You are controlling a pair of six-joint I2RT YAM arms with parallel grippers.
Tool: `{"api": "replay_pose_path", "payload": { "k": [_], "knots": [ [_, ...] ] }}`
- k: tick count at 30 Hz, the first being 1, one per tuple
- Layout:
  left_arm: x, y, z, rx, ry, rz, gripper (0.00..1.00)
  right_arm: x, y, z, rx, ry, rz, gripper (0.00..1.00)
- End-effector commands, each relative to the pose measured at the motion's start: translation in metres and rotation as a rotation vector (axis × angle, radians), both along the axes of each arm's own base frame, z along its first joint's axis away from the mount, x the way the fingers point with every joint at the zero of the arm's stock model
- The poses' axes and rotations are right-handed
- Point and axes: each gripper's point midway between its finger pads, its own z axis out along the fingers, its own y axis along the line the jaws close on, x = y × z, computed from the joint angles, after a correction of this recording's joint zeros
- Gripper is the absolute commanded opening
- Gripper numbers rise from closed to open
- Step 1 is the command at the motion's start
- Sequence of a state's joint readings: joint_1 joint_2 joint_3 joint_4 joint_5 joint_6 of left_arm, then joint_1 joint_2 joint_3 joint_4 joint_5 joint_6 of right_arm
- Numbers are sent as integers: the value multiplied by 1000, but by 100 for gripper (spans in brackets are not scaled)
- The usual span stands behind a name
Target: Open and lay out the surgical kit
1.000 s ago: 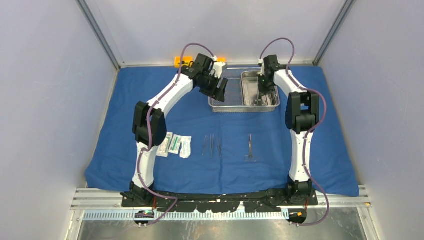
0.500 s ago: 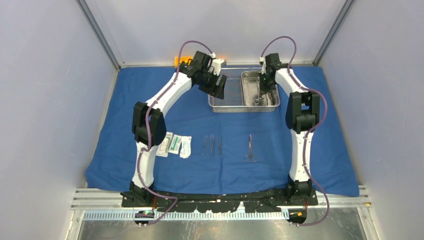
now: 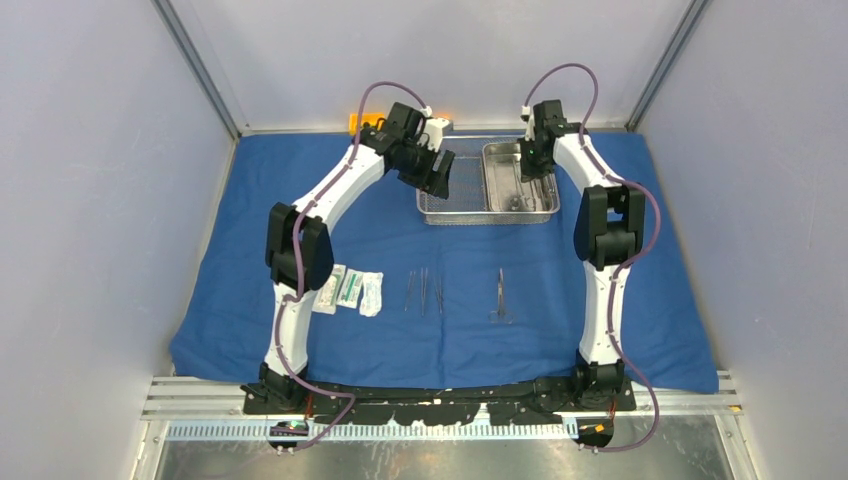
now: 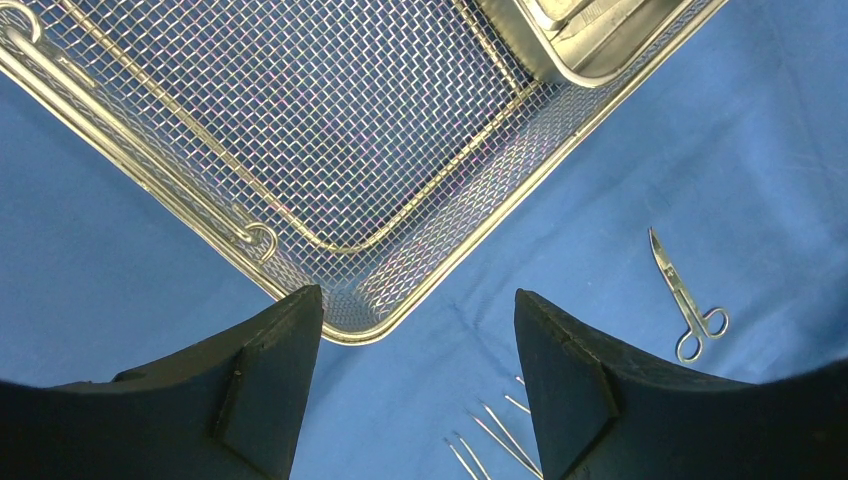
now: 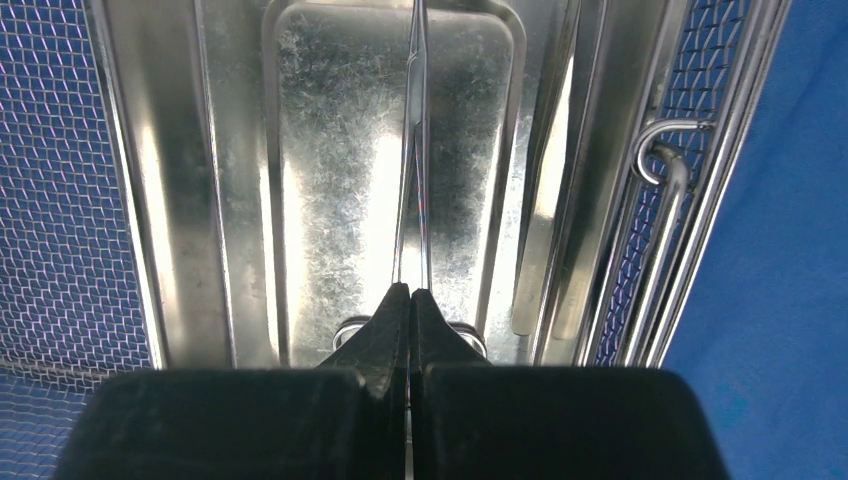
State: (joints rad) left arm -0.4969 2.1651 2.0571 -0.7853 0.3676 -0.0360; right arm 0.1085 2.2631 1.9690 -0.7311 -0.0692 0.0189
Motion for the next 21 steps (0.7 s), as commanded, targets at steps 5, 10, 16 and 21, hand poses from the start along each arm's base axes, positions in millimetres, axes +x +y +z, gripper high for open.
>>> {"api": "replay_pose_path", "payload": {
  "k": [5, 10, 16, 21],
  "knots": [
    [3, -1, 16, -23, -26, -15, 72, -1, -7, 35, -39, -64, 45, 4],
    [2, -1, 14, -24, -22, -17, 72, -21, -9, 30, -57, -21, 79, 18],
    [3, -3, 13, -33, -16, -16, 72, -39, -7, 25, -37, 17, 92, 39],
    [3, -4, 13, -34, -12, -15, 72, -45, -6, 10, -36, 60, 99, 42]
  ]
}}
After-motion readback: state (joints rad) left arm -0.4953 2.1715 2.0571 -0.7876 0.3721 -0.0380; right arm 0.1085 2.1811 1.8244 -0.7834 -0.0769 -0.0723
